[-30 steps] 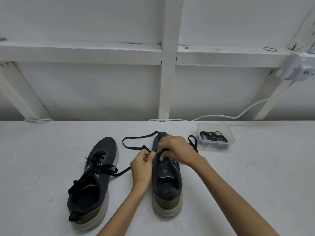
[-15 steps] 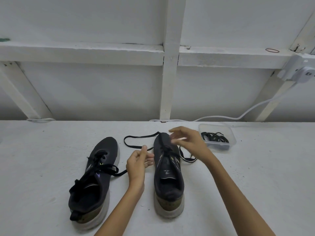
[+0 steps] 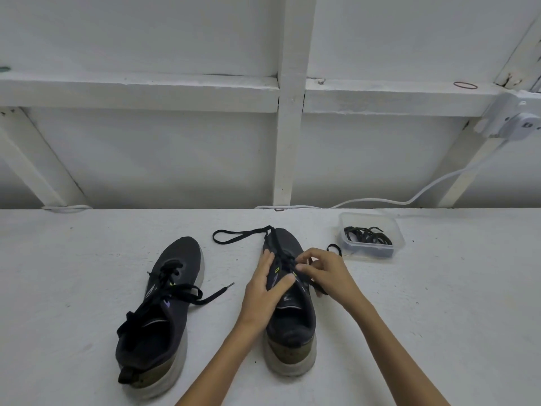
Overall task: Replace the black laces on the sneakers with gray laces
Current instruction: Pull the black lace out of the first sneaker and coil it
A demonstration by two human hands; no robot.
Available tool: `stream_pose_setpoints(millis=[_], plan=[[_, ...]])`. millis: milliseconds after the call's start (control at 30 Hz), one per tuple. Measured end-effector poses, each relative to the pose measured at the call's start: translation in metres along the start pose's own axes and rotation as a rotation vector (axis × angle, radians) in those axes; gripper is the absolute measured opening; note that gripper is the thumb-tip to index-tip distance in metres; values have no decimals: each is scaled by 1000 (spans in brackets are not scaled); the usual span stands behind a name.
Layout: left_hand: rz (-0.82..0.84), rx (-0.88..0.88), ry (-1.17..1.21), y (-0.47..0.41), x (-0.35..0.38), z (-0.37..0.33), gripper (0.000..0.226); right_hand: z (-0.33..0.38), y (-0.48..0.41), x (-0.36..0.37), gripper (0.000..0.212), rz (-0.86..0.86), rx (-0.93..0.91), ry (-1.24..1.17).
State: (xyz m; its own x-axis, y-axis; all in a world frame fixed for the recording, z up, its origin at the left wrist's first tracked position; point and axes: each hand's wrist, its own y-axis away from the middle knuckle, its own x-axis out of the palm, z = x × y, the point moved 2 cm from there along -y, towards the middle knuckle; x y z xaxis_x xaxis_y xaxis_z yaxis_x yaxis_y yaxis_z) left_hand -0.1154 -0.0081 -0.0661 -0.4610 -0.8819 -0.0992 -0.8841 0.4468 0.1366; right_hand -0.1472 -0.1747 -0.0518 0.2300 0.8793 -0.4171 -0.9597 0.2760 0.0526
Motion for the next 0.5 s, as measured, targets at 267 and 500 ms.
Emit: stream_pose_setpoints(millis=[267, 500], plan=[[14, 38, -91, 2, 3, 5, 66, 12, -12, 3, 7, -28, -39, 382], [20, 60, -136, -1, 2, 8, 63, 21, -16, 15, 12, -11, -149, 662]])
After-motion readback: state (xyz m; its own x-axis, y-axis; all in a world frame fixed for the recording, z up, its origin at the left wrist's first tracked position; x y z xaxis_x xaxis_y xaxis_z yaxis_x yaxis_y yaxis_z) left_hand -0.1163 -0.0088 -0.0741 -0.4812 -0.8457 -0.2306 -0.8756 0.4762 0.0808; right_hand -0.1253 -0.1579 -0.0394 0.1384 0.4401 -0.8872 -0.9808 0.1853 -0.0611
